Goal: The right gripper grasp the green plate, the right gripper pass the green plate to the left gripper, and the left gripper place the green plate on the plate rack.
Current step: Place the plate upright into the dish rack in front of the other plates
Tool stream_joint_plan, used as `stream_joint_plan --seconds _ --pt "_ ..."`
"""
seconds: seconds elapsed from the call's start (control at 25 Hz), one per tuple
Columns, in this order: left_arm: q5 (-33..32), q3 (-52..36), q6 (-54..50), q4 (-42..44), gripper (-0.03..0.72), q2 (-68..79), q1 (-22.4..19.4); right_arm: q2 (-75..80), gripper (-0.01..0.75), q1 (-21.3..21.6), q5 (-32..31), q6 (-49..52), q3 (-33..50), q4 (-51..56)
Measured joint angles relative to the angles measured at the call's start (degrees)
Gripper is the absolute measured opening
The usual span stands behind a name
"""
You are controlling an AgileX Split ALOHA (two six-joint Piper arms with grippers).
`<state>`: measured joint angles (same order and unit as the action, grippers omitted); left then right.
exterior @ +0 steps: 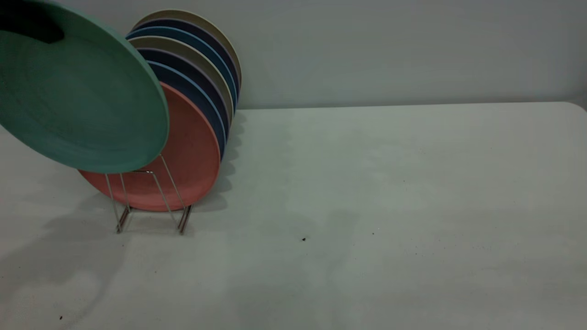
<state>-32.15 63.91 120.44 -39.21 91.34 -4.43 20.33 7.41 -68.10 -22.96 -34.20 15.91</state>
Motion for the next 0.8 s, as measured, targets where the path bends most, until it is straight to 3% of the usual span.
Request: stream_joint_plan --seconds 0.4,0.8 --pt "2.3 0.0 0.0 1.3 0.093 0.0 0.2 -0.1 0.459 0.0 -0.7 0.5 0.0 -1.5" --pt "4.4 0.0 0.0 6.1 0.094 0.9 4.7 -0.1 0.459 0.0 -0.7 0.9 0.0 -1.7"
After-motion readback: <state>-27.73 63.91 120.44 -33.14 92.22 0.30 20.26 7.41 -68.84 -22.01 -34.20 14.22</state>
